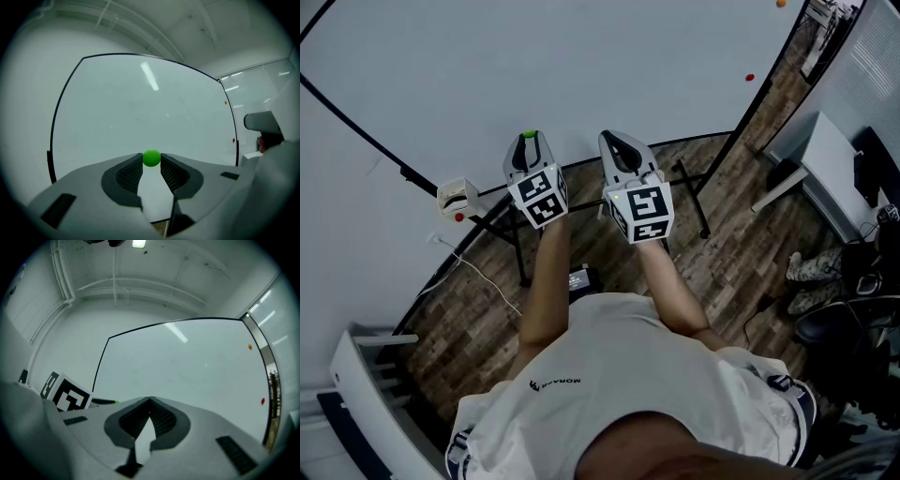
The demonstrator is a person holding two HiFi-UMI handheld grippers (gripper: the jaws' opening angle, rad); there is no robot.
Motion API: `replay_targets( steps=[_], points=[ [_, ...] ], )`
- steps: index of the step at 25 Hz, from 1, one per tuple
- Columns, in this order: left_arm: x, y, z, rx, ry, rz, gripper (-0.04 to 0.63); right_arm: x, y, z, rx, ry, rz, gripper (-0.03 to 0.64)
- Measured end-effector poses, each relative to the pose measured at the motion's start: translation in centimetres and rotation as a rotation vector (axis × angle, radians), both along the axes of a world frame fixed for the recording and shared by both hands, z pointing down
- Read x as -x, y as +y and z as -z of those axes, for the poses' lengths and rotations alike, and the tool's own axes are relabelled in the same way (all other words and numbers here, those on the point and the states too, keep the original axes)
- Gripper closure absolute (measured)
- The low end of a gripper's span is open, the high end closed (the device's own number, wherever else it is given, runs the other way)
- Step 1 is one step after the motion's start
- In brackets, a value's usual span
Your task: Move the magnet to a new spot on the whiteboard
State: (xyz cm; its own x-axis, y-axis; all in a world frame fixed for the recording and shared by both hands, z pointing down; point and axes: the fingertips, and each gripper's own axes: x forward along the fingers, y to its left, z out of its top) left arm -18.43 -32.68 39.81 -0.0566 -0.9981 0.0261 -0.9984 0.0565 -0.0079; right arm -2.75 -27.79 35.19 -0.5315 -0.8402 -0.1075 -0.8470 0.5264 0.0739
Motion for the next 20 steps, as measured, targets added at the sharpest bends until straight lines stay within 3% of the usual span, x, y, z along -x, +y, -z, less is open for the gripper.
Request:
replay_targets(
  steps=[20],
  points=[
    [-2.0, 3.1, 3.0, -0.075, -0.010, -0.049, 0.474, 0.6, -0.1, -0.2, 0.022, -0.032, 0.019, 0.603]
  ],
)
